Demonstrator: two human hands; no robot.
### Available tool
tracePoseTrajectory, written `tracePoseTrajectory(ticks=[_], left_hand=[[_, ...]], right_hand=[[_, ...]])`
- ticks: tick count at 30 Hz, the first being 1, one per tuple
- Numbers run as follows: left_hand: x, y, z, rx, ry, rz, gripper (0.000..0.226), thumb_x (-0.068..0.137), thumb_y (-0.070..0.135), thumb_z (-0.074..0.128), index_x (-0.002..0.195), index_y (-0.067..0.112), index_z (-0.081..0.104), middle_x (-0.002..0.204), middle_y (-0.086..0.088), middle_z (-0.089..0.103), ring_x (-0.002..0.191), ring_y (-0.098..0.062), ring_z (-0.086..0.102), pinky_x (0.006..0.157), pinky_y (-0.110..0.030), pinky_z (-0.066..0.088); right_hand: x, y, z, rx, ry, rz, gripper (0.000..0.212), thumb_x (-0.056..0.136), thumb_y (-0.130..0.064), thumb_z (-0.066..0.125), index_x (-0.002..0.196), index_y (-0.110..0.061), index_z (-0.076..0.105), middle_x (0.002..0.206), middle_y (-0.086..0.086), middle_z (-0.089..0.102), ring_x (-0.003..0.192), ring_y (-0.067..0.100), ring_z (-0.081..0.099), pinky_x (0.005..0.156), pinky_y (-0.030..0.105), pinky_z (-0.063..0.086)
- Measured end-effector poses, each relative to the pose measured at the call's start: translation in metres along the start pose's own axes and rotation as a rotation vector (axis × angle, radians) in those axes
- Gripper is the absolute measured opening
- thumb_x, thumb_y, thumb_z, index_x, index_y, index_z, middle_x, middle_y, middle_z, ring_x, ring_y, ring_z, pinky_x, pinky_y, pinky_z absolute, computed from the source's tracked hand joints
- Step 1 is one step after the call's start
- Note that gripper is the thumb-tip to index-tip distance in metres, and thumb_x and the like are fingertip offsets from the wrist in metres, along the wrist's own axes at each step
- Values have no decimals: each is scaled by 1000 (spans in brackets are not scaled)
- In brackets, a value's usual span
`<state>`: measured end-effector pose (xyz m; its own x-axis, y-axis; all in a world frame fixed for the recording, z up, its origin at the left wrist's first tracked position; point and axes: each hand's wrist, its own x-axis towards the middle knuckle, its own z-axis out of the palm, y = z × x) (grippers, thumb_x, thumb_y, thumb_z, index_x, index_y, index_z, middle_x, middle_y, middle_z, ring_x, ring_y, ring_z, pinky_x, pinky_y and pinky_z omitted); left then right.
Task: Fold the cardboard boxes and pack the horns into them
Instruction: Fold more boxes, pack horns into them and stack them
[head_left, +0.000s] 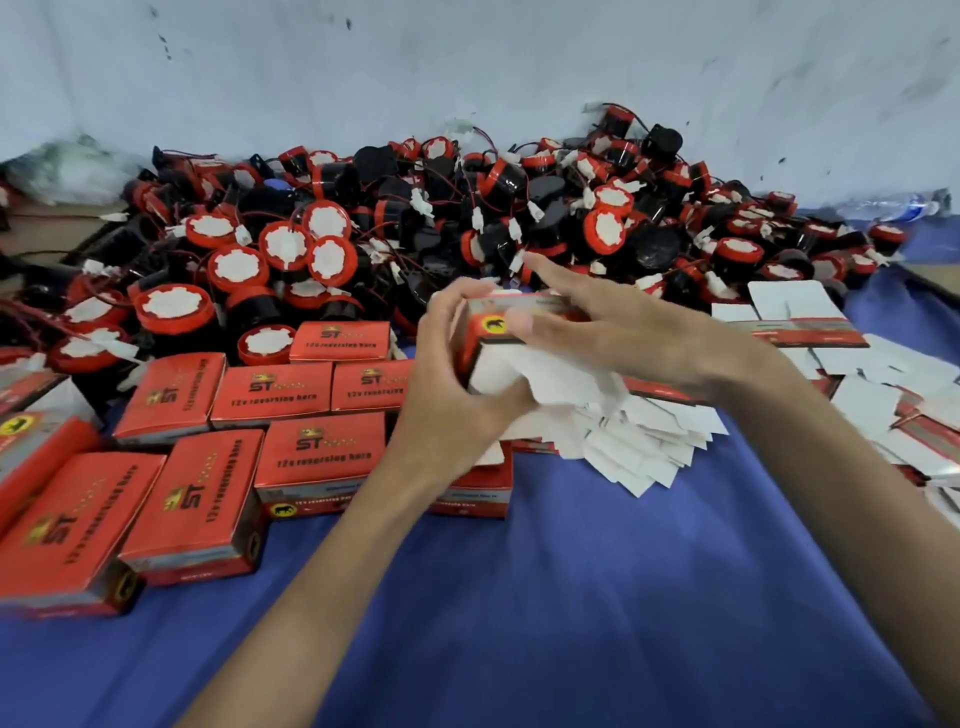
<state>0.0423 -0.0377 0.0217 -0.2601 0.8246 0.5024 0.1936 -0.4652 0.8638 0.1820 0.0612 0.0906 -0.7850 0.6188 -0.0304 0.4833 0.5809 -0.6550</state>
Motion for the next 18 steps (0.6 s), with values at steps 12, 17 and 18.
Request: tracePoseTrajectory(ticks=[12, 17, 18], left_hand=[[7, 7, -13, -506, -6, -463, 70, 79, 65, 42, 125, 13, 54, 116, -14, 68, 99, -30, 67, 92, -58, 48], [5, 6, -6, -473, 20, -313, 100, 66, 92, 21, 147, 34, 31, 143, 11, 48, 133, -11, 45, 113, -55, 30], [5, 6, -5, -466, 80, -267, 108, 59, 95, 32, 149, 35, 25, 143, 15, 43, 134, -11, 42, 112, -51, 33]], right_hand=[[-7, -18, 15, -393, 360, -645, 96, 72, -41, 82, 146, -5, 31, 144, 13, 43, 131, 24, 44, 110, 38, 37], [-3, -14, 10, -281, 511, -450, 79, 80, -62, 57, 144, -20, 38, 125, 0, 59, 106, 11, 57, 88, 25, 44], [-1, -13, 11, -252, 507, -404, 76, 82, -61, 56, 144, -21, 36, 121, -5, 58, 103, 9, 57, 86, 24, 43]])
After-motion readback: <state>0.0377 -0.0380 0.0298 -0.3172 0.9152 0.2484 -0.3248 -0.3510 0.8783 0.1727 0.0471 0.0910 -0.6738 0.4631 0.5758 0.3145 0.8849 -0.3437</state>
